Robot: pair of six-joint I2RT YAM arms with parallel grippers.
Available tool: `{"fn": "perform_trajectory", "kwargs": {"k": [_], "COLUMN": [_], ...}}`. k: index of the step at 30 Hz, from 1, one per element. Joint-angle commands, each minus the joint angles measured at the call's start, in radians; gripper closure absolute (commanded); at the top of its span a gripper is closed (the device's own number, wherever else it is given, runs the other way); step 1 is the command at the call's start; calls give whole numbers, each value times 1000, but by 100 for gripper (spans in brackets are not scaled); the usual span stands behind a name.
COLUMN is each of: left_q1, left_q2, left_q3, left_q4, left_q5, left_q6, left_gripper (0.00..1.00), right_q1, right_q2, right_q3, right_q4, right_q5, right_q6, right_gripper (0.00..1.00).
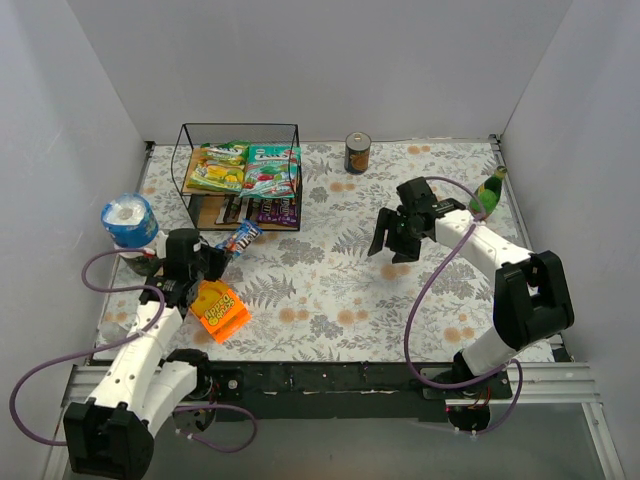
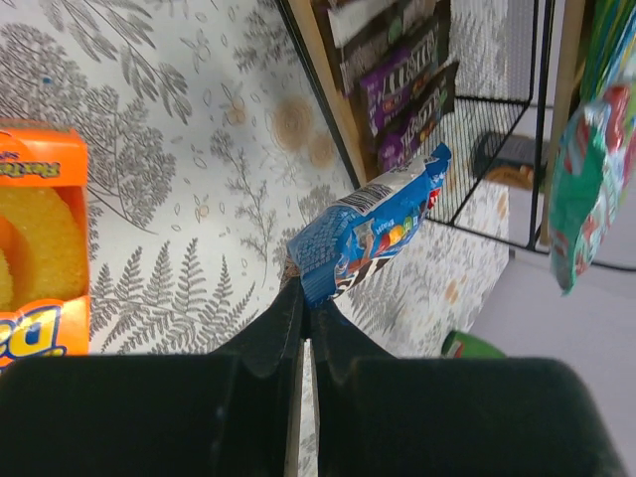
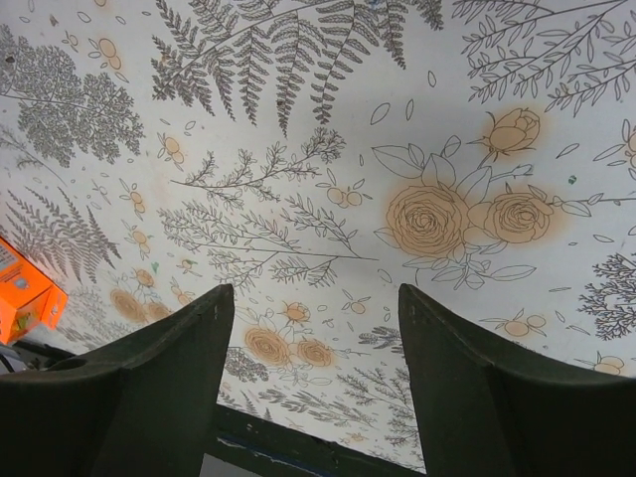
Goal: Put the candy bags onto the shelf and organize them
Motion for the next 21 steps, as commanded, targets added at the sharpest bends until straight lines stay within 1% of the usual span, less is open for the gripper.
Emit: {"fn": "perform_trajectory", "kwargs": {"k": [1,6,8,9,10,11,15,16,21], "left_q1": [56,141,165,200,205,210,234,239,262], "left_q2": [3,48,43,40,41,52,97,106,172], "left_q3": [39,30,4,-21,-28,-30,-35,-41,-28], "left_q4": [-12,59,148,191,232,240,289,327,364], "left_q5": [-58,-47,-13,7,19,21,33,42,37], "left_q6": [-56,-131,-179,-187,-217,-231,-257,-259,-297], "left_gripper": [100,100,100,100,100,100,100,100,100], "right_q1": [-8,-10,-10,-10,-10,-11,-14,-16,-19], "right_q2": [-23,-37,-43,-47,-54,-57,-63,-64,-66], "right_q3": [-27,-79,-93,-97,-98,-104,-111,-110,-117], "right_q4": [32,60,68,69,71,72,83,84,92], "right_q5": [-34,-67,-79,-83,-81,-81,-96,-99,-113], "right_q6": [-13,-13,-13,-16,-16,-17,-25,-25,-33], "right_gripper": [25,25,25,25,25,25,25,25,25]}}
